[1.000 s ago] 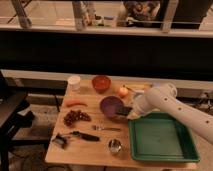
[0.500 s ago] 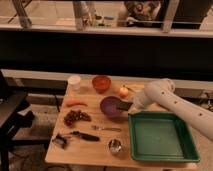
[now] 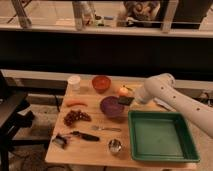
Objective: Place eraser in plastic cup
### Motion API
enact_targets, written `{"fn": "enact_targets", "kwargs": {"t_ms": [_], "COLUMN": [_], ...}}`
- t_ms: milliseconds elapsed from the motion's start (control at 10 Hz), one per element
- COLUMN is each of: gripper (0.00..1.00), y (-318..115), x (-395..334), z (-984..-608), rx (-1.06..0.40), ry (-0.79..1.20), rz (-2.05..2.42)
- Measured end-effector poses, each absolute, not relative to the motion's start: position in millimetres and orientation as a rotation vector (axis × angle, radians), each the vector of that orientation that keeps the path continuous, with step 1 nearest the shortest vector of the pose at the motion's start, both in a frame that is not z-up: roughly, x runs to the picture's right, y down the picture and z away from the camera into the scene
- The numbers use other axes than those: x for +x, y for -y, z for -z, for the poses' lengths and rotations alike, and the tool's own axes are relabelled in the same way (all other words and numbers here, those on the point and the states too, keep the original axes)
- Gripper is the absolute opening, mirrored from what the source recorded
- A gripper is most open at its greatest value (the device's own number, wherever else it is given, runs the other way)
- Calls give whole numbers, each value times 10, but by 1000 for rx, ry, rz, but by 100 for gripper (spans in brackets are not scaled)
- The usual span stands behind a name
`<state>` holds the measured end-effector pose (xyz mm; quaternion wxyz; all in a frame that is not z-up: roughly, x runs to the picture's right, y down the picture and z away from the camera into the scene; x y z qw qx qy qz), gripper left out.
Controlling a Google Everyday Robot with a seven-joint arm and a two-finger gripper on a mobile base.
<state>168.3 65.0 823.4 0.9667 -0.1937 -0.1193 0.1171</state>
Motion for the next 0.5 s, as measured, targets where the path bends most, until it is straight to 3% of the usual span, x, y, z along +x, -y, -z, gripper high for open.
{"fn": "enact_targets", "kwargs": {"t_ms": [500], "gripper": [0], "y": [-470], "x": [1963], "z": [-8487], "rx": [-395], "ry": [211], "rz": [-275]}}
